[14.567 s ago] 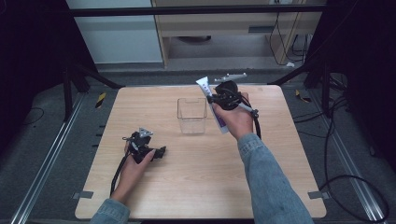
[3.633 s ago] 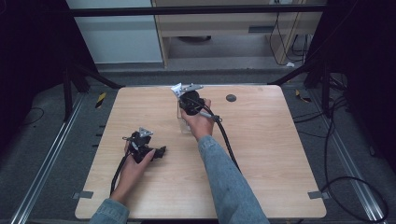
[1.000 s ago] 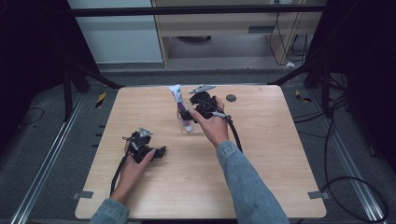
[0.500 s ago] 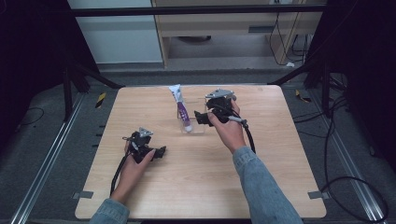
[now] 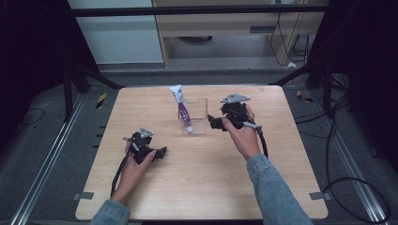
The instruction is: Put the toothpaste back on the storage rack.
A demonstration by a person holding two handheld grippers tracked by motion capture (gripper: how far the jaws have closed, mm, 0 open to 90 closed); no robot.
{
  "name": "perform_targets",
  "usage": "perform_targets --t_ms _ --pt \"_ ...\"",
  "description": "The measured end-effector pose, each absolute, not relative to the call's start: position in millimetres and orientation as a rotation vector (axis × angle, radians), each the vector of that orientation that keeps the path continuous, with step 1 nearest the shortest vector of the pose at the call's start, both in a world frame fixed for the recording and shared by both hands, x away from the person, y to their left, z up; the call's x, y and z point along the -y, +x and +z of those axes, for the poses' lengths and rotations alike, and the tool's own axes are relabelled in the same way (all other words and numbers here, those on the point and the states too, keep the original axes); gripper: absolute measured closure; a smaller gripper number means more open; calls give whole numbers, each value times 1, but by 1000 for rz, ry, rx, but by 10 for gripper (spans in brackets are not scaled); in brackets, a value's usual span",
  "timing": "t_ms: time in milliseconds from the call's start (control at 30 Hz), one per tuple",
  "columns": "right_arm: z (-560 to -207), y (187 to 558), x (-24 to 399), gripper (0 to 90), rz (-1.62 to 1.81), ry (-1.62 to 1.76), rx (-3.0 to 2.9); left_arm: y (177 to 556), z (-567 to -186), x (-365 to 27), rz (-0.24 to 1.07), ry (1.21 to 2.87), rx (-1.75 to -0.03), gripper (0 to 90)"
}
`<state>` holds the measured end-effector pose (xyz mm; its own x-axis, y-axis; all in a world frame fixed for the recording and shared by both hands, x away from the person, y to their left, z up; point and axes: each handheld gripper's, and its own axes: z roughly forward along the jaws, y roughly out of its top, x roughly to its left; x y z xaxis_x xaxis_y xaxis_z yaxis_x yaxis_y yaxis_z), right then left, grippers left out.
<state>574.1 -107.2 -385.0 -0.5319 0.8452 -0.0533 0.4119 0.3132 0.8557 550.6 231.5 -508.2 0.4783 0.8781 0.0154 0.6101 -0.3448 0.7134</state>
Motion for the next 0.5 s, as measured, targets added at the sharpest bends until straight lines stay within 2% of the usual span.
perform_targets --t_ms 500 --pt "-388 561 140 91 1138 1152 -2045 551 -508 -231 533 2077 -1227 0"
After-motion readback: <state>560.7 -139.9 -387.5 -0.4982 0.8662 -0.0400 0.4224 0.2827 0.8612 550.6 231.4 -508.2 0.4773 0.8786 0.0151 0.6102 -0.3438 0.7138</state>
